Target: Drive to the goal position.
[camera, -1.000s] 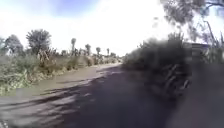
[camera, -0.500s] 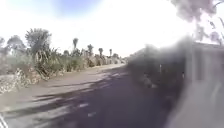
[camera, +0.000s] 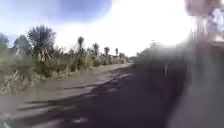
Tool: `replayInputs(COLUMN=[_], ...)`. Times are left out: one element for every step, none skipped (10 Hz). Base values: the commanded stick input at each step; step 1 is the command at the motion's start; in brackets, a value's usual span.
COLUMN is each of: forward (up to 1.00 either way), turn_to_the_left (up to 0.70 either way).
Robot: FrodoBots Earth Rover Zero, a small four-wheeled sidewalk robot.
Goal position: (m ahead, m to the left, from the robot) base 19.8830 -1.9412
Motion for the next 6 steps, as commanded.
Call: replayInputs(forward=[0.85,0.85,0.85,0.85,0.85,0.85], turn_to_the_left=[0.0,0.0,0.0,0.0,0.0,0.0])
